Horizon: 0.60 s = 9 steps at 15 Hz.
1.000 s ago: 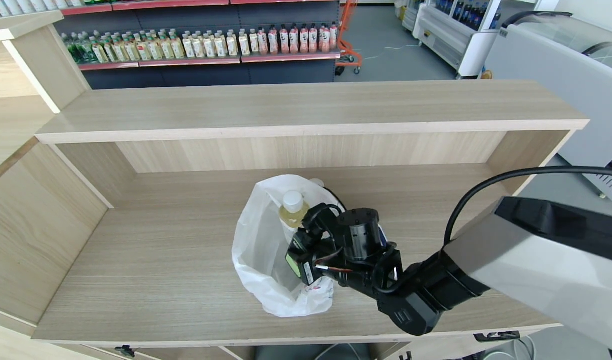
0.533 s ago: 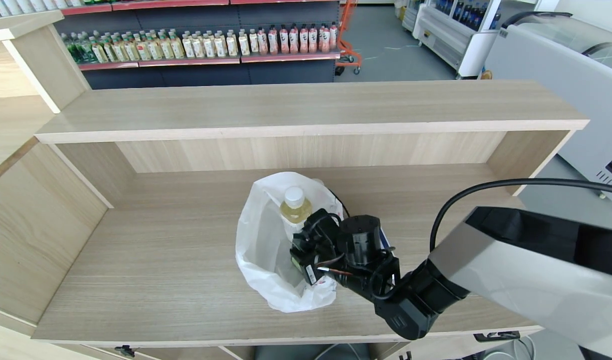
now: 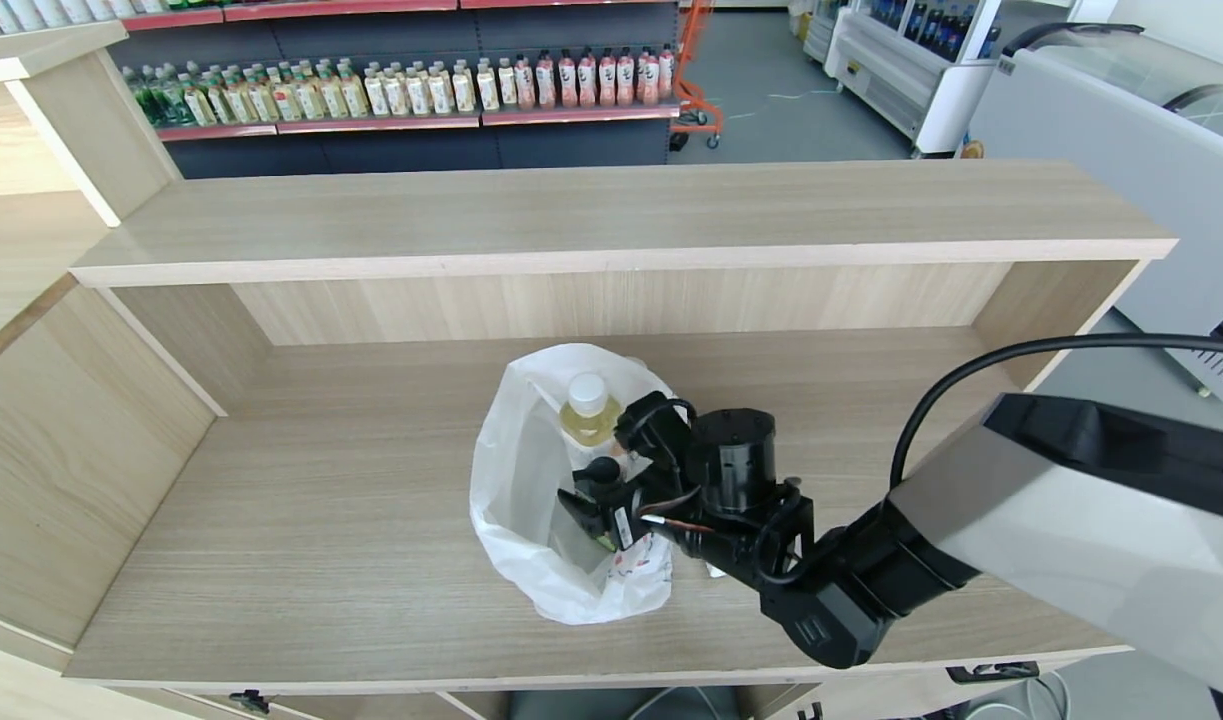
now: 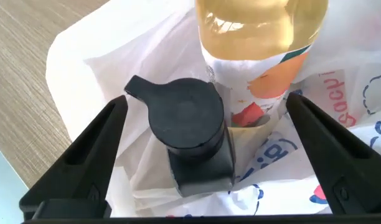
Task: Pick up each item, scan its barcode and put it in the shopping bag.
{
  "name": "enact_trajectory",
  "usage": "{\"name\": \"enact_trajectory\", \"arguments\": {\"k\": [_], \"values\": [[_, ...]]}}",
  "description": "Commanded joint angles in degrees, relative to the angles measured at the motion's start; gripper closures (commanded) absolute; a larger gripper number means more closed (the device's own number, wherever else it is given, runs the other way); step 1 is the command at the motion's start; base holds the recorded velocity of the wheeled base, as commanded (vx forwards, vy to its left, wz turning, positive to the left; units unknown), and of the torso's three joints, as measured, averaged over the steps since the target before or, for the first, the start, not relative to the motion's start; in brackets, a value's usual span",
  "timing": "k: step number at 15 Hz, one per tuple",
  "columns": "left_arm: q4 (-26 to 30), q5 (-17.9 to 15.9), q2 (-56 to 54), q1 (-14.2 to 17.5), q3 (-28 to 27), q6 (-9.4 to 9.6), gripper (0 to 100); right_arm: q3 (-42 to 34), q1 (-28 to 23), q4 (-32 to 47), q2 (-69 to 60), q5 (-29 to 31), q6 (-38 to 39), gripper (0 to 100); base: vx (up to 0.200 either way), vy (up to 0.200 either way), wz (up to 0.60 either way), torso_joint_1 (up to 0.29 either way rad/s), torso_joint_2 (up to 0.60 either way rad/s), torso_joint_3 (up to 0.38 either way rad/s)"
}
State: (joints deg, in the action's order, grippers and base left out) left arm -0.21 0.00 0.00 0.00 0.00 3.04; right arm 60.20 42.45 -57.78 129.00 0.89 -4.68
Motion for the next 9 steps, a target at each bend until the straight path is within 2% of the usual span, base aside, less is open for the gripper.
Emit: {"name": "enact_trajectory", "arguments": {"k": [1,5,9], "values": [[-0.1,0.0,0.0,0.0,0.0,0.04,0,-0.3,-1.0,0.1,-3.9,0.3,1.9,0,0.000,0.000,0.00,0.000,0.00,0.000],[-0.1,0.0,0.0,0.0,0.0,-0.40,0,-4.0,-4.2,1.2,-11.1,0.3,6.0,0,0.000,0.000,0.00,0.000,0.00,0.000],[0.1,0.0,0.1,0.0,0.0,-1.98,0,-8.5,-7.3,3.1,-18.5,0.3,9.3,0,0.000,0.000,0.00,0.000,0.00,0.000]]}}
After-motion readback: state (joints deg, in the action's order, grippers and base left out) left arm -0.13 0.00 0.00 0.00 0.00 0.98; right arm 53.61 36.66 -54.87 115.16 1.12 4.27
